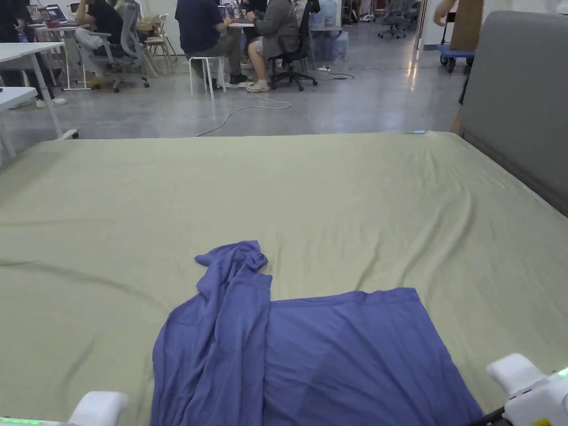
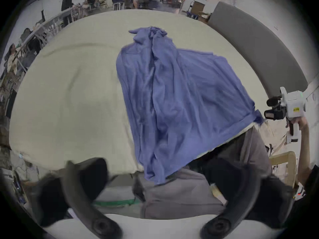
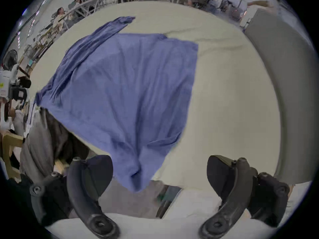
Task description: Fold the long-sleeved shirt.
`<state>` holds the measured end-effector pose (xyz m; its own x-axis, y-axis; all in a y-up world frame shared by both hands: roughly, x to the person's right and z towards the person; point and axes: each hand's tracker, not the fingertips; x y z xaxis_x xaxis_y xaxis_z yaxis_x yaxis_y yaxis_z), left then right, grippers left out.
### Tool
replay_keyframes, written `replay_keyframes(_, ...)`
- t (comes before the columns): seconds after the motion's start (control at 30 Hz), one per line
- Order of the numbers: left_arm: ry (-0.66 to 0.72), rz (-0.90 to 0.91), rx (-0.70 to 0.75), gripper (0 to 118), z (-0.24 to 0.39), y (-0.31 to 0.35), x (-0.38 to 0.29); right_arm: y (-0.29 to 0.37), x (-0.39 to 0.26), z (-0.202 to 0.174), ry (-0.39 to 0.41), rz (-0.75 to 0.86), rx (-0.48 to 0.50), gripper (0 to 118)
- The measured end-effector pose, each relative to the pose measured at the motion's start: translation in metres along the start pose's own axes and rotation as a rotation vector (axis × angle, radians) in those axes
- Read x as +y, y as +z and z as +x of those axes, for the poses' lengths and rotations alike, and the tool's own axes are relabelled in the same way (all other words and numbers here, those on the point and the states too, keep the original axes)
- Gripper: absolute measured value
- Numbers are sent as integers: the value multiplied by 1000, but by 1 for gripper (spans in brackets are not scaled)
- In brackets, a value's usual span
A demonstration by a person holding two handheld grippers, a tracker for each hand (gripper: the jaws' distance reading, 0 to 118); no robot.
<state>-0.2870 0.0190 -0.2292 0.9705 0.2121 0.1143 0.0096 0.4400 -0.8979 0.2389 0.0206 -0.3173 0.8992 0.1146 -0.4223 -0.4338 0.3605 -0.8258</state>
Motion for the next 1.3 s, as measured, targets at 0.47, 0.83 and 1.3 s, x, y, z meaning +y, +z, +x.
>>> replay_keyframes(0.47,-96,229,-18,0,74,-58,202,-2,65,-14,-78,122,121,0)
replay_keyframes(0.83,6,46,137,95,65,-246,347,-27,72,4,-128,96,169,0)
replay_keyframes(1.3,-7,26,161,6,63,-239,340,-32,70,22,-169,83,115,0)
